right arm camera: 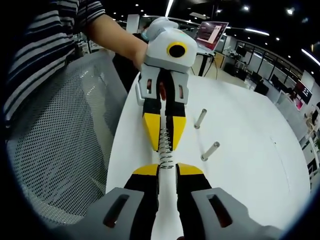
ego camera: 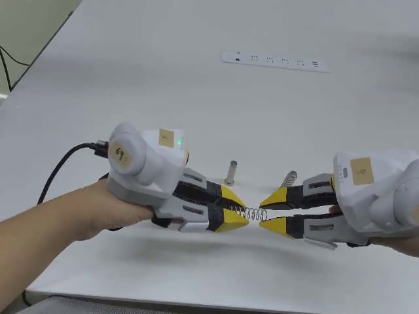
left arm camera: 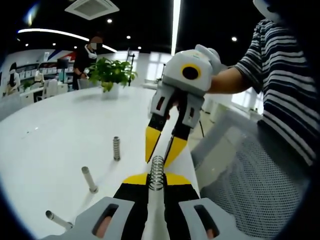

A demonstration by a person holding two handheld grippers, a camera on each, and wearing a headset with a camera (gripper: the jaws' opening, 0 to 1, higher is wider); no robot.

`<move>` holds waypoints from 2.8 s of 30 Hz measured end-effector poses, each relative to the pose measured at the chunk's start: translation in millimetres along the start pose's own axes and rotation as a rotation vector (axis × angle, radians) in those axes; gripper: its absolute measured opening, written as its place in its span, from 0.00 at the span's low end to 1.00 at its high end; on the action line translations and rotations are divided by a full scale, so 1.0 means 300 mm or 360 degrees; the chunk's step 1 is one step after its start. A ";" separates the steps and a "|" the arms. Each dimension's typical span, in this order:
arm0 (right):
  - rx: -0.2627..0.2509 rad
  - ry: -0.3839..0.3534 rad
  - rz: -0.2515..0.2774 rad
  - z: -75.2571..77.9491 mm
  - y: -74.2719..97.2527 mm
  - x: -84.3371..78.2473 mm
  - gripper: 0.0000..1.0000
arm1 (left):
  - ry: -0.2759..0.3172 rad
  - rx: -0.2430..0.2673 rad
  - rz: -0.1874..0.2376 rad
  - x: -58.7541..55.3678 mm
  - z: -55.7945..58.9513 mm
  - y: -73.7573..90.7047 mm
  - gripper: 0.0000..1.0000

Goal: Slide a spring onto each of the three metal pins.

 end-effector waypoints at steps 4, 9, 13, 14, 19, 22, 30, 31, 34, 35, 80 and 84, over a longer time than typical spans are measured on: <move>0.0015 -0.0008 0.0005 -0.005 -0.006 0.002 0.08 | 0.0000 -0.0006 -0.0005 -0.001 0.003 0.000 0.03; 0.0014 -0.0003 0.0011 -0.004 -0.006 0.006 0.07 | 0.0016 -0.0008 -0.0007 -0.005 0.005 0.002 0.03; 0.0005 0.0023 0.0000 -0.002 -0.003 0.008 0.07 | 0.0018 -0.0008 -0.0007 -0.005 0.005 0.001 0.03; 0.0004 0.0024 0.0001 -0.002 -0.002 0.009 0.07 | 0.0018 -0.0008 -0.0005 -0.004 0.006 0.002 0.03; 0.0004 0.0022 0.0018 0.003 0.013 0.020 0.07 | 0.0014 -0.0004 -0.0015 -0.007 0.005 0.000 0.03; 0.0006 0.0045 0.0011 0.003 0.020 0.029 0.07 | 0.0002 -0.0002 -0.0027 -0.010 0.005 -0.004 0.03; 0.0018 0.0056 0.0066 0.004 0.046 0.077 0.07 | -0.0030 0.0014 -0.0077 -0.026 0.000 -0.014 0.03; 0.0013 0.0067 0.0058 0.003 0.045 0.079 0.07 | -0.0031 0.0019 -0.0079 -0.027 -0.003 -0.014 0.03; 0.0011 0.0073 0.0072 0.002 0.046 0.091 0.07 | -0.0035 0.0023 -0.0089 -0.029 -0.006 -0.013 0.03; 0.0006 0.0078 0.0077 0.002 0.047 0.097 0.07 | -0.0037 0.0025 -0.0091 -0.030 -0.008 -0.013 0.03; -0.0070 0.0165 0.0182 0.002 0.031 0.204 0.07 | -0.0036 0.0059 -0.0122 -0.027 -0.004 -0.016 0.04; -0.0066 0.0176 0.0170 0.005 0.029 0.202 0.07 | -0.0025 0.0058 -0.0120 -0.029 -0.007 -0.016 0.04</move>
Point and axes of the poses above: the centre of the closed fingertips' face, and the gripper's own axes: y roughly backward along the fingers, z roughly to its right, x roughly out of its top, the point moved 4 cm from there along y, roughly backward along the fingers, and after that the axes turned 14 degrees about -z, right-handed, at the moved point
